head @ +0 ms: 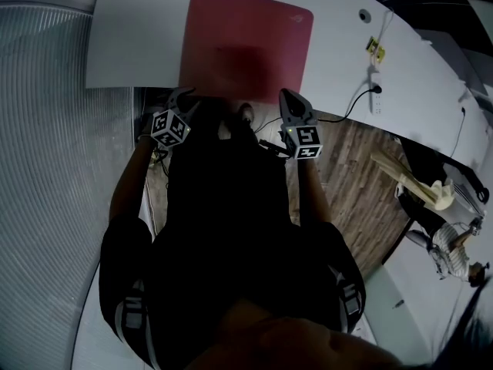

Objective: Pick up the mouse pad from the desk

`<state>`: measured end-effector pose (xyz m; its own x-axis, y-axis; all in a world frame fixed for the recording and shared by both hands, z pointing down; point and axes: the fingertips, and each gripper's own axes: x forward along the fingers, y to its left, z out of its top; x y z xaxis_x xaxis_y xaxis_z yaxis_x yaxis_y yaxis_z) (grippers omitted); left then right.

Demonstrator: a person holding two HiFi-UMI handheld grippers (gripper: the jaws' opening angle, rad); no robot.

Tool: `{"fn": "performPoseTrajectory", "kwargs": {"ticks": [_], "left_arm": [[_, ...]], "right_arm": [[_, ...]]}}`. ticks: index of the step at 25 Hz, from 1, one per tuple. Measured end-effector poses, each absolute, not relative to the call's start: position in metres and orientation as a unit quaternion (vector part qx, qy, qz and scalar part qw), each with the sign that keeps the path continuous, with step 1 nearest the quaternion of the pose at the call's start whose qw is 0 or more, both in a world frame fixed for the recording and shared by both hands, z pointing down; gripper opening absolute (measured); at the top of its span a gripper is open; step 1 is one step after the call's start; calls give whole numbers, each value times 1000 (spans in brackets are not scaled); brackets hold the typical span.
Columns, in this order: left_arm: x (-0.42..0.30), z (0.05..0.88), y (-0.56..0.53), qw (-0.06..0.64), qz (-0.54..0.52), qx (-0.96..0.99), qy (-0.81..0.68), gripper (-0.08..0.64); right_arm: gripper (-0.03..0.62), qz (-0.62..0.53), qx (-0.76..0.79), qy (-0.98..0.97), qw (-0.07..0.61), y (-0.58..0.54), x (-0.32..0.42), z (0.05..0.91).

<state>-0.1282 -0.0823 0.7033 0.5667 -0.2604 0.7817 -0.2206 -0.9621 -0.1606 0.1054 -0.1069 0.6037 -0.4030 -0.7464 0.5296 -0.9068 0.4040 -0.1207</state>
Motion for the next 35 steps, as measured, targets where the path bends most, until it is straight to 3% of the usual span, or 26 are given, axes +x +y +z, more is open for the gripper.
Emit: {"fn": "performPoseTrajectory", "kwargs": {"ticks": [9, 18, 35], "left_arm": [[-128, 746, -75, 57, -502, -860, 75, 152], [-127, 779, -69, 154, -549, -821, 28, 152], [-124, 801, -70, 147, -572, -806, 28, 129]], "right_arm": [[2, 208, 512, -809, 199, -106, 112, 609], [2, 212, 515, -805, 203, -103, 120, 616], [2, 217, 515, -802, 210, -97, 136, 623]]}}
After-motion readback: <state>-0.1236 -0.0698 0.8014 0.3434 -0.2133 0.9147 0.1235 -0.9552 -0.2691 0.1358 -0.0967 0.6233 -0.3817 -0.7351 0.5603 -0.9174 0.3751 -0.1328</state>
